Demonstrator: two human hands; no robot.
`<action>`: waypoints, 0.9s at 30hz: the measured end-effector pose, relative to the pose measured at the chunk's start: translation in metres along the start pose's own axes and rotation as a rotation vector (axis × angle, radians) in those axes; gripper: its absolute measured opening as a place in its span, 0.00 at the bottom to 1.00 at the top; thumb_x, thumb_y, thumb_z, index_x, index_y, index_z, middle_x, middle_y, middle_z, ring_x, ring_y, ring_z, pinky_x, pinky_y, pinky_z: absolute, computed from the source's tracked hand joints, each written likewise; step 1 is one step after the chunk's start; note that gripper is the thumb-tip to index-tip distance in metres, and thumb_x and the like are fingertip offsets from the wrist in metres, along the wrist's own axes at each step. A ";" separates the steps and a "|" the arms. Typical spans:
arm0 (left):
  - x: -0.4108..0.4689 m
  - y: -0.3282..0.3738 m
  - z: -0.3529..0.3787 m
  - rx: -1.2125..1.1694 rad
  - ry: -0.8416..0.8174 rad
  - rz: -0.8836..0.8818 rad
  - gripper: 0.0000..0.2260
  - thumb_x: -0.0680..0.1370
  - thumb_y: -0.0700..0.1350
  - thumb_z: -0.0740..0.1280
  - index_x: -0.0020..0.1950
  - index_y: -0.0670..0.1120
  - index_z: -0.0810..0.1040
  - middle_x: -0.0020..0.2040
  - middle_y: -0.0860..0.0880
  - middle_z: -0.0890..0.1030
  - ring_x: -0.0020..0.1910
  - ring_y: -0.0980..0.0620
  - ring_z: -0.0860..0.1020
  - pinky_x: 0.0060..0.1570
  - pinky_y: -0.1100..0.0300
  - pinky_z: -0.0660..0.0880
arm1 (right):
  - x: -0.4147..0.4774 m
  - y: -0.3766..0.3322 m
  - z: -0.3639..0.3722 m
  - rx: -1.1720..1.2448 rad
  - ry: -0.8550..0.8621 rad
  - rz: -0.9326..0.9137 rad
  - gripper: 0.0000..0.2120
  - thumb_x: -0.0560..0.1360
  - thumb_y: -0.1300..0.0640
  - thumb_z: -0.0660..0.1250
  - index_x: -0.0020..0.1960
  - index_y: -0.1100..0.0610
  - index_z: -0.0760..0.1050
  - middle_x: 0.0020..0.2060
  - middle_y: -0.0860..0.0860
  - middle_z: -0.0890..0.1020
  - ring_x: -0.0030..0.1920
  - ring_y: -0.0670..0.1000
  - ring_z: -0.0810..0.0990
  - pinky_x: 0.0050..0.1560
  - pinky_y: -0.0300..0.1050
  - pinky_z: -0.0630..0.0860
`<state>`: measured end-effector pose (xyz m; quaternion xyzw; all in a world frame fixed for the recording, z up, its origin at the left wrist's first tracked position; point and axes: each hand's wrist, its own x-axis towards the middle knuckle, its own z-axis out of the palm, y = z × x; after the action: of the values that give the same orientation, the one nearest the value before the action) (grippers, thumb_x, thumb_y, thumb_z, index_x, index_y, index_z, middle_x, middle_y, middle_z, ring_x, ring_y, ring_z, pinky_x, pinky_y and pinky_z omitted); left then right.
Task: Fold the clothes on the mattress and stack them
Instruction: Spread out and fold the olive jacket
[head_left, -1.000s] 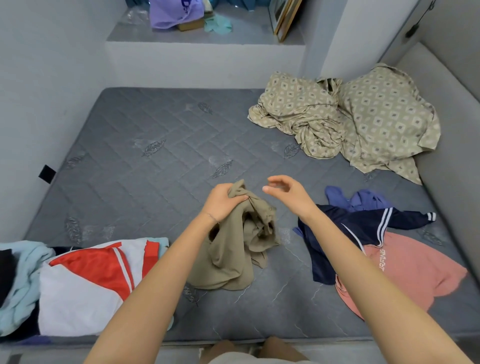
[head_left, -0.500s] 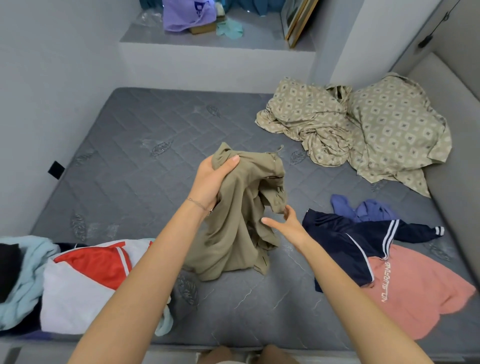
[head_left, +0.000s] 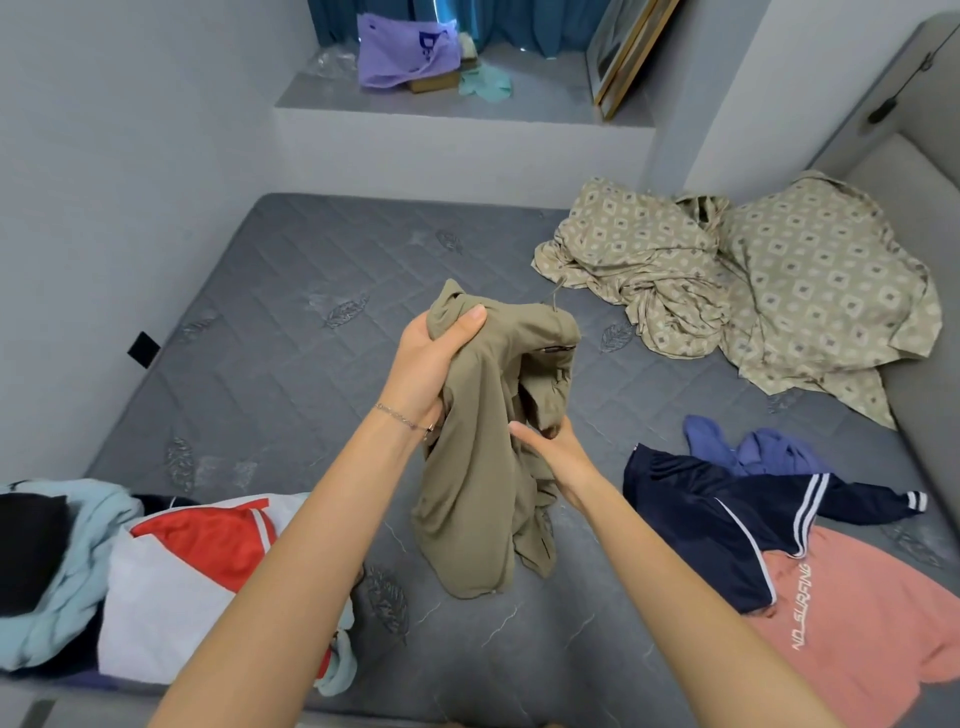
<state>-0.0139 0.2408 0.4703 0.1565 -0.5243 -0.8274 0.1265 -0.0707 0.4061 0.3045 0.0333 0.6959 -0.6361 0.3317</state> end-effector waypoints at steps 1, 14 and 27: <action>0.000 0.000 0.000 0.019 -0.007 0.005 0.02 0.79 0.39 0.67 0.49 0.44 0.80 0.44 0.50 0.85 0.45 0.54 0.83 0.44 0.62 0.79 | 0.001 -0.002 0.005 0.006 -0.021 -0.024 0.46 0.65 0.42 0.79 0.76 0.49 0.59 0.68 0.45 0.73 0.65 0.47 0.74 0.64 0.45 0.71; 0.011 0.002 -0.023 0.074 0.125 0.018 0.01 0.77 0.41 0.69 0.47 0.45 0.80 0.42 0.52 0.85 0.43 0.56 0.83 0.41 0.65 0.78 | -0.005 -0.010 0.022 -0.007 -0.028 -0.099 0.06 0.72 0.53 0.76 0.48 0.48 0.81 0.46 0.45 0.86 0.47 0.43 0.84 0.46 0.35 0.79; 0.020 -0.059 -0.059 0.376 0.231 -0.048 0.01 0.77 0.43 0.71 0.47 0.48 0.81 0.42 0.55 0.83 0.40 0.64 0.81 0.38 0.72 0.74 | -0.007 -0.032 -0.001 0.198 -0.123 -0.105 0.10 0.73 0.57 0.73 0.55 0.56 0.81 0.50 0.51 0.86 0.52 0.48 0.84 0.48 0.36 0.78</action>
<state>-0.0122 0.2094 0.3908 0.2837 -0.6476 -0.6943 0.1346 -0.0807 0.4037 0.3358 -0.0096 0.6087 -0.7192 0.3349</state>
